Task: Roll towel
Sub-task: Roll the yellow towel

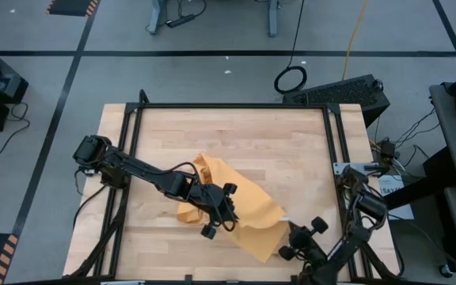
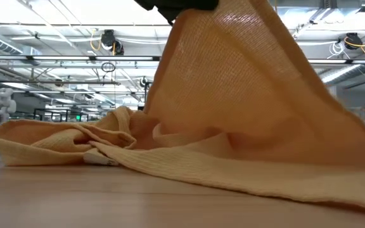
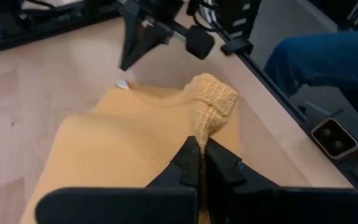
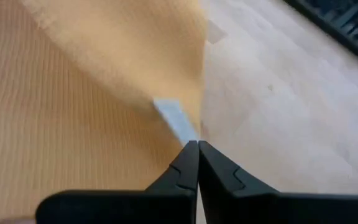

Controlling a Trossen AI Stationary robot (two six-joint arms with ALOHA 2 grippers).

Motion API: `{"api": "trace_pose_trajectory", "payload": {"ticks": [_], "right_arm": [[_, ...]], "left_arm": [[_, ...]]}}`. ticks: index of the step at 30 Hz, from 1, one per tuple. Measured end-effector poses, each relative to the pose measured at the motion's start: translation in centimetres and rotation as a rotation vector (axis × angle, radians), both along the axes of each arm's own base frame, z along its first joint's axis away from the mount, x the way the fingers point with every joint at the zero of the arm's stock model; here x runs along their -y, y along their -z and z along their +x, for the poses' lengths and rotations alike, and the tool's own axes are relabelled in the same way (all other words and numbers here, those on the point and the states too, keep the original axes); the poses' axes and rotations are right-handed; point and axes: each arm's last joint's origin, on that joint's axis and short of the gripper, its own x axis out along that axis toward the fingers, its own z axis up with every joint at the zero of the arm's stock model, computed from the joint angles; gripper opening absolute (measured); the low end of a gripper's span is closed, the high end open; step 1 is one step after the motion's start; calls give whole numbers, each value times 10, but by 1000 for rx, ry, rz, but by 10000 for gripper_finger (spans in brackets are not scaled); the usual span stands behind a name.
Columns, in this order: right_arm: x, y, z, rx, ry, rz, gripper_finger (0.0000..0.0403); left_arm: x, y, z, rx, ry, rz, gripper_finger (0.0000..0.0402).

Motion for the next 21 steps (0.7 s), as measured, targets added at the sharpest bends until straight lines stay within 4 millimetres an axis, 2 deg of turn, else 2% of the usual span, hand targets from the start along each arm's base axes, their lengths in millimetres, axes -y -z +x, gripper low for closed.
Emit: {"api": "trace_pose_trajectory", "payload": {"ticks": [4,7,12,15,21], "right_arm": [[-7,4,-8,78,10,43,0],[-11,7,-5,112,-40,54,0],[-9,10,2,-25,-116,25,9],[-7,10,2,-110,-113,16,36],[-5,9,3,-118,-108,8,124]], "left_arm": [[0,-3,2,39,-8,-6,6],[0,-5,3,62,-16,-6,6],[0,-9,6,111,-20,-24,6],[1,-11,8,133,-28,-42,6],[1,-10,8,125,-36,-51,6]]}}
